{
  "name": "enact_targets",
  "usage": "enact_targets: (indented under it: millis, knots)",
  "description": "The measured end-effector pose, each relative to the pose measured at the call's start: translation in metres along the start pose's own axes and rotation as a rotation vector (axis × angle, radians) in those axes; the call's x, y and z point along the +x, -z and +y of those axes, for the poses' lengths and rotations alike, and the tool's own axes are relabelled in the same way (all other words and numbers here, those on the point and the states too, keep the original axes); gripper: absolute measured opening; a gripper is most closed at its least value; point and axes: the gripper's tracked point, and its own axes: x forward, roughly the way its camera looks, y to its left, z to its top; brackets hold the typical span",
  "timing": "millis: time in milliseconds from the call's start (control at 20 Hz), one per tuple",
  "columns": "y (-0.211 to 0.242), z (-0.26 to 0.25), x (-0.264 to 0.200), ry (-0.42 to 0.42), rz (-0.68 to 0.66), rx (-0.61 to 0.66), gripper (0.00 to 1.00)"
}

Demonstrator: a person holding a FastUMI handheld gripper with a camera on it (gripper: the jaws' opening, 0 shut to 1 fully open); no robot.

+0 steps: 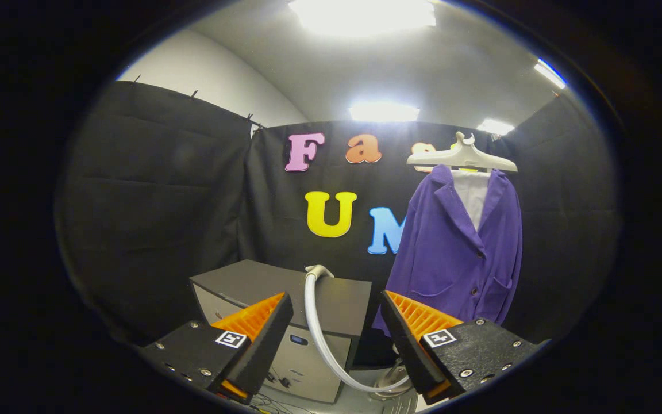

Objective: Iron the clothes twice with a garment steamer, once on the left side and once on the right side.

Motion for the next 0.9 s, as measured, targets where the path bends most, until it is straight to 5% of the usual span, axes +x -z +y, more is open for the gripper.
enact_targets:
  millis: [450, 700, 900]
  knots:
    - [-0.035, 0.037, 0.108, -0.053, 0.002, 0.102, 0.95]
    - [-0.027, 0.031, 0.199, 0.047, 0.104, 0.113, 0.95]
    - [-0.016, 0.045, 0.264, 0.062, 0.196, 0.281, 0.95]
